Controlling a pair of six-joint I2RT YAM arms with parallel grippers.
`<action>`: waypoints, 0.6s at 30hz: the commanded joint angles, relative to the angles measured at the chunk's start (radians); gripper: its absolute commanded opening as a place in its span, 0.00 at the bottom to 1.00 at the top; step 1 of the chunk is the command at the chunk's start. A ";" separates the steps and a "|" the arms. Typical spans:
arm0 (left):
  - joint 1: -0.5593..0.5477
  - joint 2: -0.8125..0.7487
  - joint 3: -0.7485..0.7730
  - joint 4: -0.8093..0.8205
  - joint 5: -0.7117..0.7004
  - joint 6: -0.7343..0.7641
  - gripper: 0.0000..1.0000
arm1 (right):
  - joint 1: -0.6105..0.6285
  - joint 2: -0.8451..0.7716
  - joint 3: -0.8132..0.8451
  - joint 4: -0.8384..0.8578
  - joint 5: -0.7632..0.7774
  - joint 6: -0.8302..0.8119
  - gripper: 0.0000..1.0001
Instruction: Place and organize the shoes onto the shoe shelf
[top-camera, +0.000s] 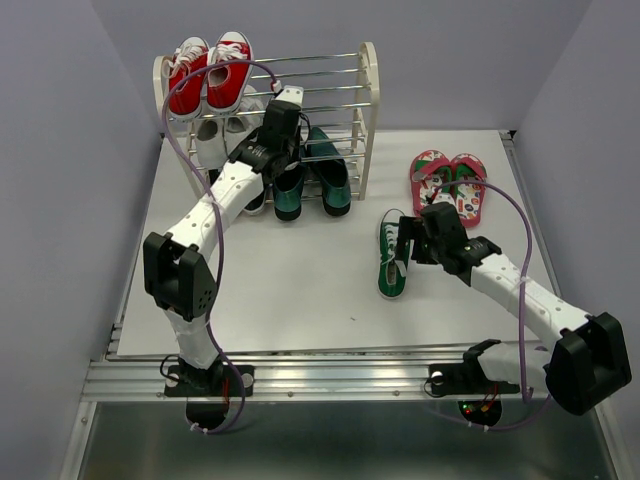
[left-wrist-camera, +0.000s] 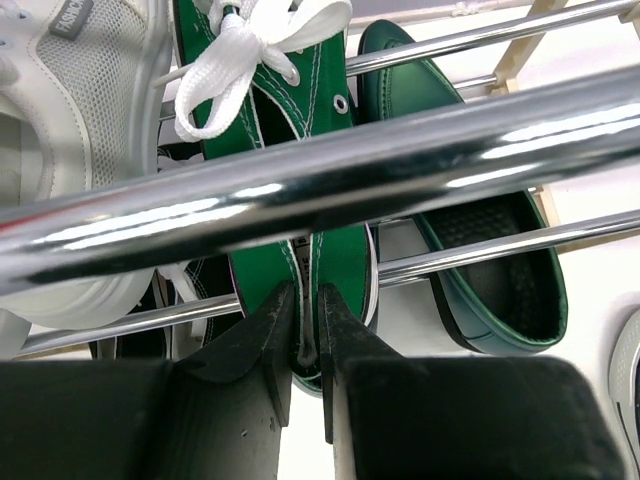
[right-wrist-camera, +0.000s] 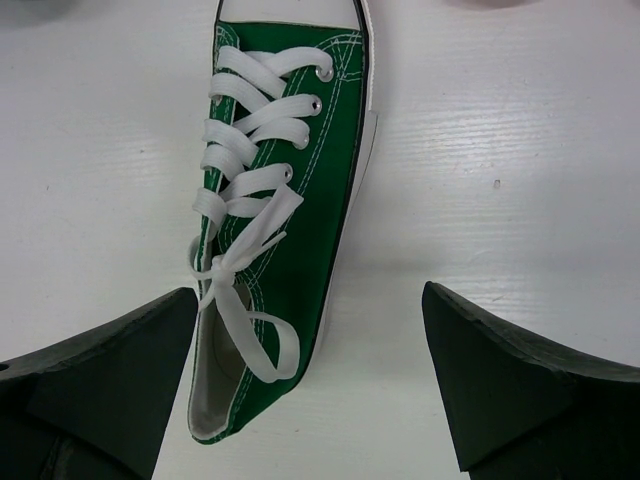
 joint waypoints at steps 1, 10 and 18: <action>0.004 -0.037 -0.002 0.064 -0.071 0.007 0.00 | -0.009 -0.033 -0.002 0.035 -0.014 -0.022 1.00; 0.003 -0.091 -0.008 0.014 -0.084 -0.024 0.64 | -0.009 -0.051 -0.008 0.030 -0.072 -0.026 1.00; -0.033 -0.149 0.010 0.004 0.050 -0.086 0.80 | -0.009 -0.056 0.013 0.001 -0.117 -0.022 1.00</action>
